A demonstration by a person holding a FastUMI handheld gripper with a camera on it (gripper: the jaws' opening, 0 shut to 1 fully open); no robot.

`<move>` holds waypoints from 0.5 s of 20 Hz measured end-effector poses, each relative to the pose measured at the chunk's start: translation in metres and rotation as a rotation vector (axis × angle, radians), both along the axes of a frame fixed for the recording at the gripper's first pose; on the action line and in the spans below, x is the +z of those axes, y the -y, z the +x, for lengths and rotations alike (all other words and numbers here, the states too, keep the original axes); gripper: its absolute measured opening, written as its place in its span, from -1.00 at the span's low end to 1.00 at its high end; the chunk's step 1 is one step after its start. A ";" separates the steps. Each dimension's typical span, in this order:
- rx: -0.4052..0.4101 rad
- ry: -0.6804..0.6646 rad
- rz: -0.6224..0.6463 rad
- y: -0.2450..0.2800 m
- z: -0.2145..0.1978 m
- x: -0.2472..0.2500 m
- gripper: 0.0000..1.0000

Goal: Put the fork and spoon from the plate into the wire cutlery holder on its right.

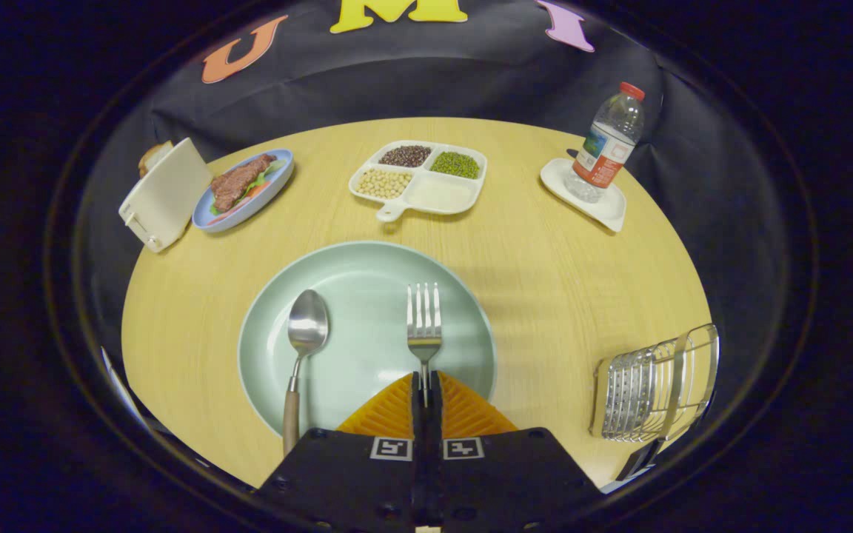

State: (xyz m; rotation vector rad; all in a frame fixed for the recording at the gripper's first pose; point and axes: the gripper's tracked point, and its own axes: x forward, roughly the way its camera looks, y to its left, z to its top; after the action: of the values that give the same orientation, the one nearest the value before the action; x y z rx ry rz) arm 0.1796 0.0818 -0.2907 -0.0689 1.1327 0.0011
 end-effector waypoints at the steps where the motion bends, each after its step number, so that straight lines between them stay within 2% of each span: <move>1: 0.006 0.009 0.007 0.001 -0.002 0.008 -0.99; 5: 0.013 0.051 0.014 0.015 -0.010 0.042 -0.99; 10: -0.017 0.094 0.018 0.054 -0.025 0.080 -0.99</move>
State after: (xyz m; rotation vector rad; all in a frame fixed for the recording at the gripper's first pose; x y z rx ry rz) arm 0.1542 0.0277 -0.2110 -0.0424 1.0388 -0.0072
